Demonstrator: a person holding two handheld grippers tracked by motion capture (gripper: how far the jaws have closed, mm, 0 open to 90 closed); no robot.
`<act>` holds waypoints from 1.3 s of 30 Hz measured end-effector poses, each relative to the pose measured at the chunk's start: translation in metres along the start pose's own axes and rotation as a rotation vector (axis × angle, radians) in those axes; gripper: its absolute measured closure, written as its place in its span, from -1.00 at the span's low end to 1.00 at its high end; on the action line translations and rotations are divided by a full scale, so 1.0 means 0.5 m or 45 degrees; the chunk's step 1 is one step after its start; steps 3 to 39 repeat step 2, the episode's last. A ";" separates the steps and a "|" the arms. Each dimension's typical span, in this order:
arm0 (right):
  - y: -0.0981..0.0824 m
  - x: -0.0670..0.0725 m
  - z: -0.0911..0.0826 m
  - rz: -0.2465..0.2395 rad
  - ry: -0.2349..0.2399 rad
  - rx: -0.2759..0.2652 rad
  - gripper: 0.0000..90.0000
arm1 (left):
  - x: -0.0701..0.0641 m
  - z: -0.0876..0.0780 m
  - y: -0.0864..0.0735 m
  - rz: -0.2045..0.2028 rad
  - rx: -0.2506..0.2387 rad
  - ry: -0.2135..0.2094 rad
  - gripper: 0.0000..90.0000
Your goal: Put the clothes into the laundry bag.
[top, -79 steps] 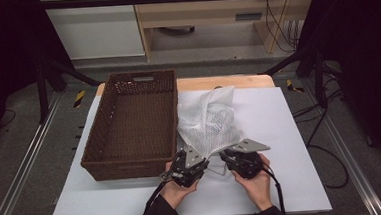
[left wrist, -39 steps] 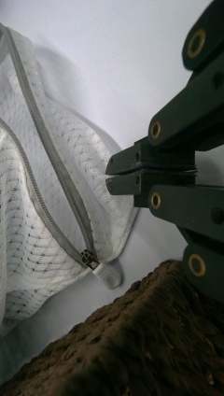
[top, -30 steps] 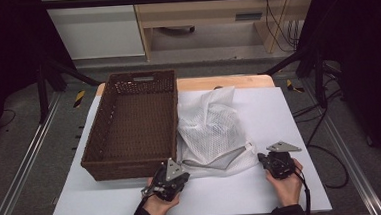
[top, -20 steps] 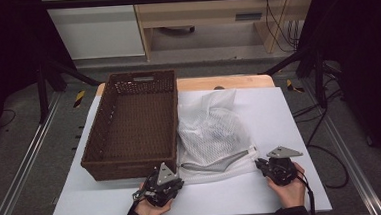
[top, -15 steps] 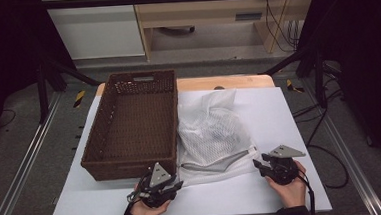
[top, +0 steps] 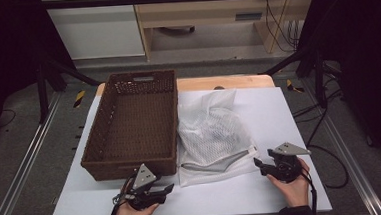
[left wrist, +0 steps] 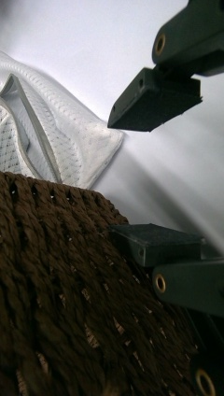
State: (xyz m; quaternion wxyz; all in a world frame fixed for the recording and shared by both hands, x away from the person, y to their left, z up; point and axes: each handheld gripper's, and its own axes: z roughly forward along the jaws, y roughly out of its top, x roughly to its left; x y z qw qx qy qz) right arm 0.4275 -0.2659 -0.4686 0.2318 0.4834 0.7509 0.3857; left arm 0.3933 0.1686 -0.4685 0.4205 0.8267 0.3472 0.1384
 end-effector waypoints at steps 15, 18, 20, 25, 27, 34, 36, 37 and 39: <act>-0.001 -0.003 -0.002 0.006 -0.006 -0.003 -0.24 | 0.002 -0.002 -0.001 0.001 0.001 -0.006 -0.14; -0.001 -0.003 -0.002 0.006 -0.006 -0.003 -0.24 | 0.002 -0.002 -0.001 0.001 0.001 -0.006 -0.14; -0.001 -0.003 -0.002 0.006 -0.006 -0.003 -0.24 | 0.002 -0.002 -0.001 0.001 0.001 -0.006 -0.14; -0.001 -0.003 -0.002 0.006 -0.006 -0.003 -0.24 | 0.002 -0.002 -0.001 0.001 0.001 -0.006 -0.14; -0.001 -0.003 -0.002 0.006 -0.006 -0.003 -0.24 | 0.002 -0.002 -0.001 0.001 0.001 -0.006 -0.14; -0.001 -0.003 -0.002 0.006 -0.006 -0.003 -0.24 | 0.002 -0.002 -0.001 0.001 0.001 -0.006 -0.14; -0.001 -0.003 -0.002 0.006 -0.006 -0.003 -0.24 | 0.002 -0.002 -0.001 0.001 0.001 -0.006 -0.14; -0.001 -0.003 -0.002 0.006 -0.006 -0.003 -0.24 | 0.002 -0.002 -0.001 0.001 0.001 -0.006 -0.14; -0.001 -0.003 -0.002 0.006 -0.006 -0.003 -0.24 | 0.002 -0.002 -0.001 0.001 0.001 -0.006 -0.14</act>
